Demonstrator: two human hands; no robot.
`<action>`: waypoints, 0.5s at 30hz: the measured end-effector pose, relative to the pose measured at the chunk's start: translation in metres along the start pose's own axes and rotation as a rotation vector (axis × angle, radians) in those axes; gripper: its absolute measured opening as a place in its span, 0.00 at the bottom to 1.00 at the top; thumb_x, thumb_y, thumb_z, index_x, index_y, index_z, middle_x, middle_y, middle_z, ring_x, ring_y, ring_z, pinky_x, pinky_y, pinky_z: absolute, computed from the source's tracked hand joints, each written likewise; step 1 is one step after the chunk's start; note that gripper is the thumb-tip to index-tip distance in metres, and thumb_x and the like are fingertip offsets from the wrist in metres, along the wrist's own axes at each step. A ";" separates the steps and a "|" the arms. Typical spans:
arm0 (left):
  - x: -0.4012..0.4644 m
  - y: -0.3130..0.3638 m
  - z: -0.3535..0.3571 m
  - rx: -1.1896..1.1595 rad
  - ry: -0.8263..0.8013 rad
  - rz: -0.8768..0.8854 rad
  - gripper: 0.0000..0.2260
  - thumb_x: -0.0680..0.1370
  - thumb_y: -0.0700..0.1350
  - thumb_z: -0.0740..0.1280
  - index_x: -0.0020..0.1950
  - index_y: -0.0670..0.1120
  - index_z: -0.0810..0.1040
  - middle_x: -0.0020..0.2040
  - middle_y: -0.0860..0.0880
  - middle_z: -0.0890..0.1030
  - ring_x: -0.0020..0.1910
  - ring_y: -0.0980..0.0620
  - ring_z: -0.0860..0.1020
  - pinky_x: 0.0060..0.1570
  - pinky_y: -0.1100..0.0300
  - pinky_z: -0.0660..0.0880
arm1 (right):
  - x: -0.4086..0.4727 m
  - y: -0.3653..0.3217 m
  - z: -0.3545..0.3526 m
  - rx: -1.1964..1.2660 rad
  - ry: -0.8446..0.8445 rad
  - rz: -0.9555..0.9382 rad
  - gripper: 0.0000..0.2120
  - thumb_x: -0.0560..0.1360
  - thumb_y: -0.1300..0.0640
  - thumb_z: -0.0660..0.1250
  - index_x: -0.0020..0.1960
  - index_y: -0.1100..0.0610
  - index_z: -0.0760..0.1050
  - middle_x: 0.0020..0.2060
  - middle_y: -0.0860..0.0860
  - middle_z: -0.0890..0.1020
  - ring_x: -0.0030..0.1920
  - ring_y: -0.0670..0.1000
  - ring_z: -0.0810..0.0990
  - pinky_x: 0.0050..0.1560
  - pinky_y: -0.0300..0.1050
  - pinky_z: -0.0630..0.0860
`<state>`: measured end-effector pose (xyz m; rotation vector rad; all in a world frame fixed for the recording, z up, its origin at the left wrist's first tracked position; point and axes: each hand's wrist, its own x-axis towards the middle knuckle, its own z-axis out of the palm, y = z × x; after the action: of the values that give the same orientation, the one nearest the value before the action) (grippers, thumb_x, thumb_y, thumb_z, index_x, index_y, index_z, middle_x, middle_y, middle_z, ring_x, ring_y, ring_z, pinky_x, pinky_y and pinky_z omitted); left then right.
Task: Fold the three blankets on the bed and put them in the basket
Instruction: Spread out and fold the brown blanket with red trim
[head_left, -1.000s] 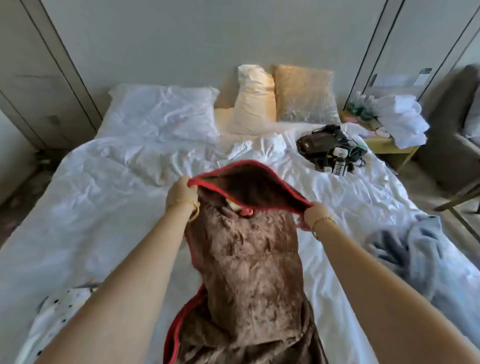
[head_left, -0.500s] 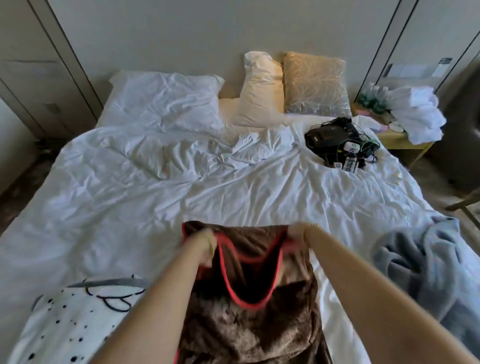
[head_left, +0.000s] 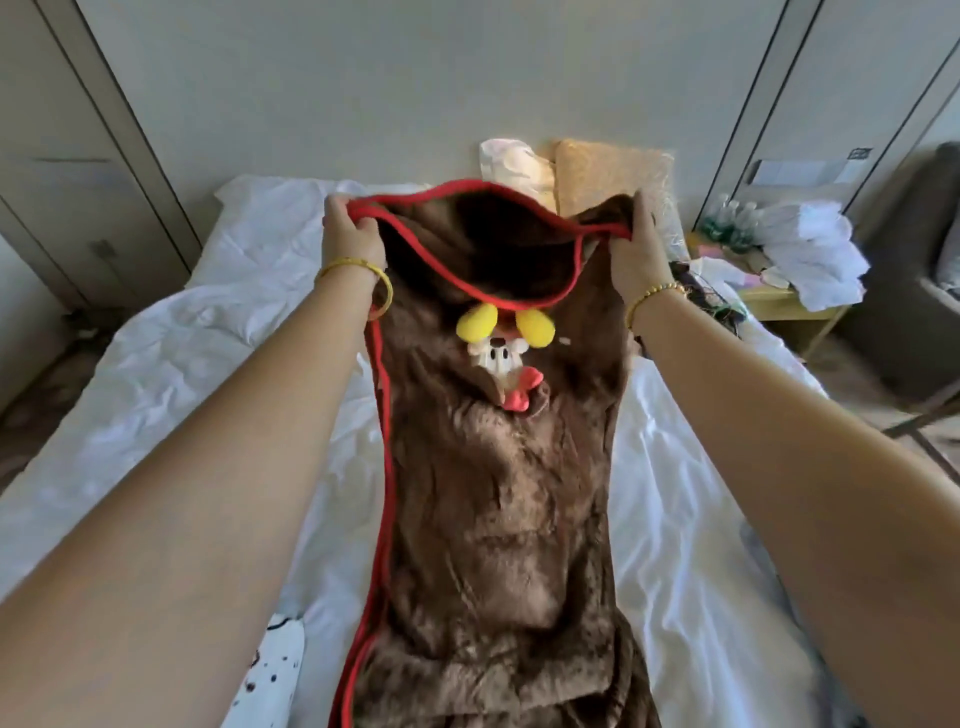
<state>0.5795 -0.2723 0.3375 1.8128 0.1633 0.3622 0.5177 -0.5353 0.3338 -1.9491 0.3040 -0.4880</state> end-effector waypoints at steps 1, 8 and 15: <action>-0.003 -0.012 -0.003 0.016 -0.009 -0.026 0.11 0.78 0.42 0.54 0.59 0.47 0.67 0.49 0.49 0.74 0.48 0.45 0.75 0.56 0.43 0.76 | -0.007 0.008 -0.003 -0.029 -0.008 0.026 0.29 0.77 0.69 0.51 0.76 0.55 0.51 0.69 0.55 0.66 0.65 0.53 0.68 0.64 0.44 0.68; -0.101 -0.144 -0.014 0.329 -0.514 -0.567 0.14 0.81 0.36 0.53 0.65 0.36 0.68 0.41 0.35 0.77 0.37 0.38 0.78 0.32 0.54 0.74 | -0.095 0.096 -0.014 -0.464 -0.685 0.644 0.09 0.78 0.68 0.56 0.53 0.62 0.72 0.36 0.57 0.78 0.20 0.43 0.77 0.20 0.33 0.71; -0.155 -0.206 -0.026 0.729 -1.001 -0.938 0.18 0.82 0.38 0.49 0.72 0.36 0.61 0.66 0.40 0.74 0.63 0.41 0.75 0.49 0.58 0.75 | -0.128 0.168 -0.003 -0.826 -1.243 0.956 0.16 0.79 0.63 0.49 0.51 0.62 0.75 0.27 0.51 0.83 0.24 0.46 0.80 0.25 0.32 0.72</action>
<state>0.4415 -0.2390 0.1208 2.1461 0.4359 -1.3988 0.4041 -0.5524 0.1566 -2.1416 0.5854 1.6274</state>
